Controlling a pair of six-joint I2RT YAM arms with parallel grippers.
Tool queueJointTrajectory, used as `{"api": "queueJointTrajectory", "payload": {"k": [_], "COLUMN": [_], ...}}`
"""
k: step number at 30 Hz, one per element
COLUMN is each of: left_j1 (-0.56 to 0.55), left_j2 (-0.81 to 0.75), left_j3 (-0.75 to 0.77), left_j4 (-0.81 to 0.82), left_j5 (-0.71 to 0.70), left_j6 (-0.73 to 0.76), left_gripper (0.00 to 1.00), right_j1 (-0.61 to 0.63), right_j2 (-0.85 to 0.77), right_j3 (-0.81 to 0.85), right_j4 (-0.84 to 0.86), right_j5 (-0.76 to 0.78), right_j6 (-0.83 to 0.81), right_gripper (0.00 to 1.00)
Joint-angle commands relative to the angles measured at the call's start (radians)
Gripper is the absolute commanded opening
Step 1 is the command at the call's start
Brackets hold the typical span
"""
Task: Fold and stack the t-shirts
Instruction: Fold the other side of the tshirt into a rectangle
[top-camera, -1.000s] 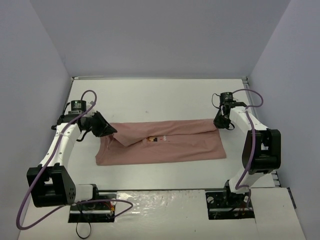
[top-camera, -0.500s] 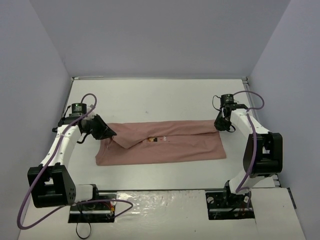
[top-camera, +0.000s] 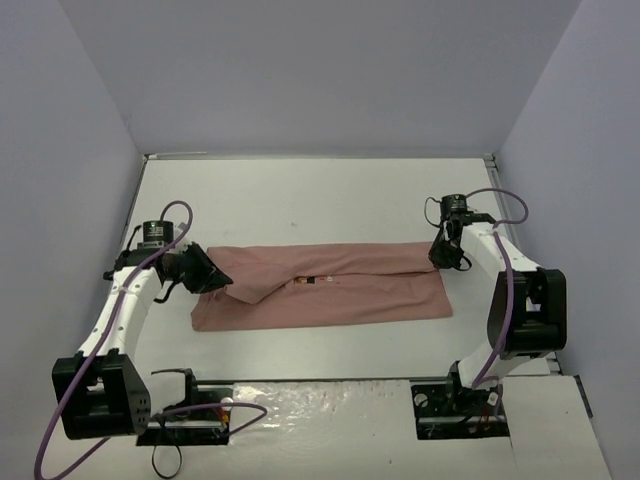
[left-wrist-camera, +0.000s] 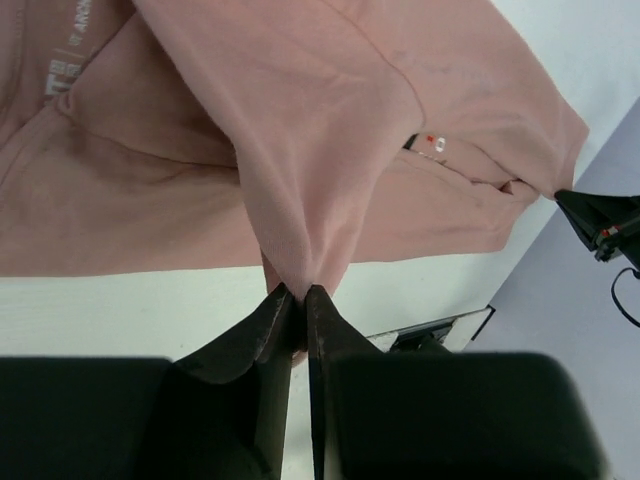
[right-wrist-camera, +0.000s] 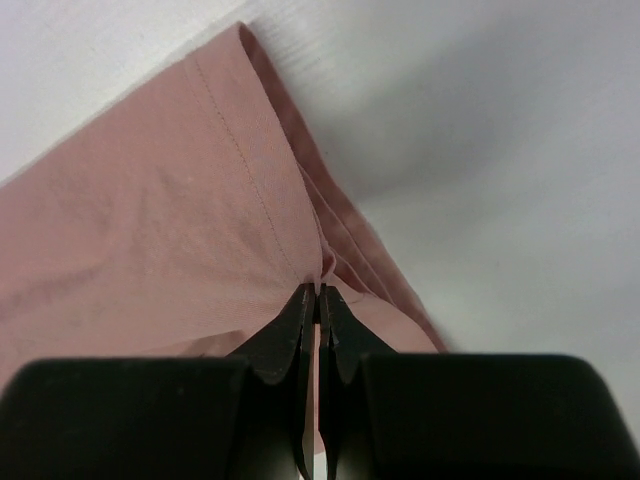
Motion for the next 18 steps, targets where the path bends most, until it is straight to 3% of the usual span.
{"api": "queueJointTrajectory", "payload": {"k": [1,5,6,10,12,18], "left_j1": [0.009,0.009,0.009,0.007,0.007,-0.043], "left_j2": [-0.024,-0.029,-0.032,-0.038,0.0,0.232], "left_j3": [-0.014,0.016,0.059,0.18,0.239,0.305], "left_j4": [-0.003,-0.01,-0.022,-0.032,-0.024,0.05], "left_j5": [-0.071,-0.102,-0.139,-0.316,-0.399,-0.43], "left_j6": [0.028,0.044,0.061,0.118,0.148,0.155], "left_gripper": [0.12,0.28,0.34,0.36,0.39,0.38], "right_j1": [-0.001,0.006,0.018,0.048,0.061,0.124], "right_j2": [-0.04,-0.059,-0.071,-0.074,-0.059,0.032], "right_j3": [-0.041,-0.052,-0.042,0.026,0.063,0.172], "right_j4": [-0.019,-0.019,-0.023,-0.023,-0.023,-0.015], "right_j5": [0.052,0.065,0.083,0.117,0.107,0.107], "right_j6": [-0.001,-0.005,-0.01,-0.027,-0.027,-0.044], "right_gripper": [0.0,0.1,0.17,0.34,0.35,0.34]}}
